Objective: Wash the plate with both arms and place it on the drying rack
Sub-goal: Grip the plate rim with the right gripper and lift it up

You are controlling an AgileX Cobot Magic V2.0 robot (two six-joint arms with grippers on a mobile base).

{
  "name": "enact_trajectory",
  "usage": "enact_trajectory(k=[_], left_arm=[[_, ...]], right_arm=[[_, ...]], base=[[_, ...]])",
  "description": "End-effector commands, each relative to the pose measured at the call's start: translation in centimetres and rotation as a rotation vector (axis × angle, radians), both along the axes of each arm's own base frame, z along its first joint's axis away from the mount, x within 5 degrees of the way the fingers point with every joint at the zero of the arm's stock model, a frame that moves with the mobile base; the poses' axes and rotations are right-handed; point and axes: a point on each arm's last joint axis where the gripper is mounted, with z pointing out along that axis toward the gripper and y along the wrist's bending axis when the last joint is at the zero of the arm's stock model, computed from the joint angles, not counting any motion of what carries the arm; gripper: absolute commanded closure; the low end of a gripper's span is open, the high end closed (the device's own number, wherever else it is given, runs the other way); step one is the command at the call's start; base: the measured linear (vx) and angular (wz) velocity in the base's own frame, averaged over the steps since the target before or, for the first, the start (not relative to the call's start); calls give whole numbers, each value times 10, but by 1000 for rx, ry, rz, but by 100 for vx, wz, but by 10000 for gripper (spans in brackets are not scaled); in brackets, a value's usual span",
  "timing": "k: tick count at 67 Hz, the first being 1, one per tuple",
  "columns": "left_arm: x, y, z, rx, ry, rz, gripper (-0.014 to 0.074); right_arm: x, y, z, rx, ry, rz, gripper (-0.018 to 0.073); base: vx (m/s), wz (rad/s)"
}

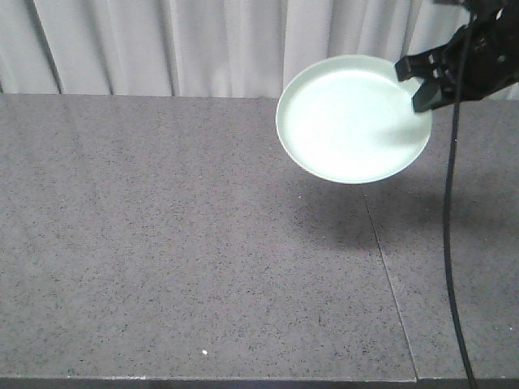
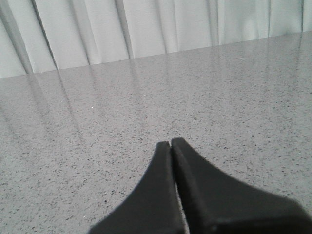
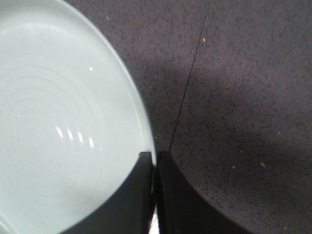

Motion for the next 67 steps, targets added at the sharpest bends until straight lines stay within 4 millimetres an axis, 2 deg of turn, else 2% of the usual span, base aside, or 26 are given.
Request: enact_trajectory(k=[1, 8, 17, 23, 26, 35, 38, 56, 62, 67], left_arm=[[-1, 0, 15, 1, -108, -3, 603], [-1, 0, 15, 1, -108, -3, 603], [-1, 0, 15, 1, -108, -3, 603], [-1, 0, 15, 1, -108, -3, 603], [-1, 0, 15, 1, -108, -3, 603], [-1, 0, 15, 1, -108, -3, 603], [-1, 0, 15, 1, -108, -3, 603], [-1, 0, 15, 1, -108, -3, 603], [-1, 0, 15, 1, -108, -3, 603], [-1, 0, 15, 1, -108, -3, 603]], right_arm=[[-43, -1, 59, 48, -211, 25, 566], [-77, 0, 88, 68, -308, 49, 566], [-116, 0, 113, 65, -400, 70, 564], [-140, -1, 120, 61, -445, 73, 564], [-149, -2, 114, 55, -459, 70, 564], [-182, -5, 86, 64, -499, 38, 564], [-189, -6, 70, 69, -497, 21, 564], [-276, -13, -21, 96, -542, -45, 562], [-296, -13, -51, 117, -531, -64, 561], [-310, -14, -68, 126, -547, -74, 561]], base=[[0, 0], [0, 0], [0, 0], [0, 0], [0, 0], [0, 0], [0, 0], [0, 0], [0, 0], [0, 0]])
